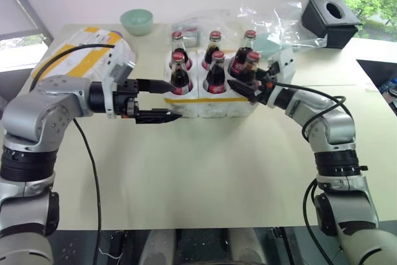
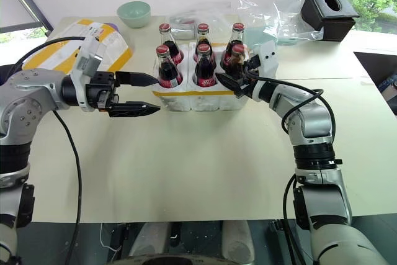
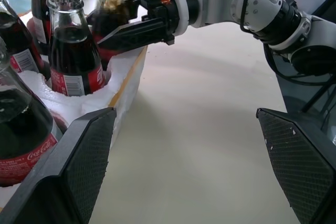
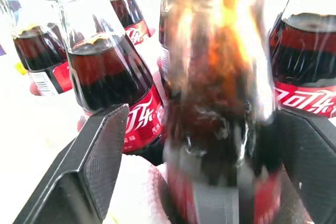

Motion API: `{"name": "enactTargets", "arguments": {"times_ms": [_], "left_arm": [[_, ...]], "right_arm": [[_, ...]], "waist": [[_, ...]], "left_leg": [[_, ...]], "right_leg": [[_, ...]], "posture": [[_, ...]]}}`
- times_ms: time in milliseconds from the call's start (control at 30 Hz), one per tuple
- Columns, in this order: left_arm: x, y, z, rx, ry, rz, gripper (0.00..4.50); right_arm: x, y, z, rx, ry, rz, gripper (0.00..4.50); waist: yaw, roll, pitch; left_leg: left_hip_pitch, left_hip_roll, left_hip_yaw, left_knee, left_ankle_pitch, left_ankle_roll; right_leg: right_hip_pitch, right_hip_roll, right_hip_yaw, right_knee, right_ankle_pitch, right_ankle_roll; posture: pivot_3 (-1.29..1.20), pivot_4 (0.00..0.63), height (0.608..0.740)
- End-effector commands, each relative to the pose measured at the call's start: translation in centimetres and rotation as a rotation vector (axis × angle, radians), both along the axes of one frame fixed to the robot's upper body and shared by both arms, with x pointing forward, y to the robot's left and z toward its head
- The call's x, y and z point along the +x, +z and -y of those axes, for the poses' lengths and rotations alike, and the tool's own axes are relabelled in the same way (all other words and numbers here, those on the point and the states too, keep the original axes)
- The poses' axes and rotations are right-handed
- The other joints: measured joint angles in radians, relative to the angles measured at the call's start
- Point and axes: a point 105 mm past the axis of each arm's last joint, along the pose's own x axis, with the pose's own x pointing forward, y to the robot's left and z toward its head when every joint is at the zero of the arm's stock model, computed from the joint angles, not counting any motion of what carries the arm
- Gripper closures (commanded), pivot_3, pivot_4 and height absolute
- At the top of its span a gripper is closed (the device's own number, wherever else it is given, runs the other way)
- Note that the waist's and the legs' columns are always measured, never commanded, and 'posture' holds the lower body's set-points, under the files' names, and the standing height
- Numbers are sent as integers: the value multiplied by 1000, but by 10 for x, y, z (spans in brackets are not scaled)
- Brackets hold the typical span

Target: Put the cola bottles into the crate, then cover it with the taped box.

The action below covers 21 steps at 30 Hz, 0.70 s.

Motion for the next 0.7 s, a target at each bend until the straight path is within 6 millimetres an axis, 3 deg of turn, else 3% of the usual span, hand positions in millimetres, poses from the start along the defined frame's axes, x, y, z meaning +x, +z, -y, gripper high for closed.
{"name": "enactTargets", "arguments": {"times_ms": [33,233,300,433,533,700], "left_arm": [[0,12,-11,-11,60,69,0],[19,15,-52,-9,375,117,0],[24,6,-71,79,515,161,0],[41,-17,-145,442,976,348,0],[44,-27,-182,633,1151,477,0],[37,-49,-200,773,1207,532,0]], "right_arm": [[-9,12,2,-8,12,47,74],[-40,23,26,-71,15,73,74],[-53,27,36,-100,14,74,74],[-88,46,66,-134,13,68,74],[-99,57,79,-134,-17,44,74],[-122,66,76,-189,62,54,74]], "waist": [[1,0,0],[5,0,0],[5,0,0],[5,0,0],[6,0,0],[9,-2,-1]], "left_leg": [[0,0,0,0,0,0],[-1,0,0,0,0,0],[-1,0,0,0,0,0],[0,0,0,0,0,0],[0,0,0,0,0,0],[0,0,1,0,0,0]], "right_leg": [[0,0,0,0,0,0],[-1,0,0,1,0,0],[-1,0,0,1,0,0],[-1,0,1,1,0,0],[-1,0,1,1,0,-1],[-1,-1,1,-1,-2,-4]], "posture": [[0,150,739],[0,150,739],[0,150,739],[0,150,739],[0,150,739],[0,150,739]]}}
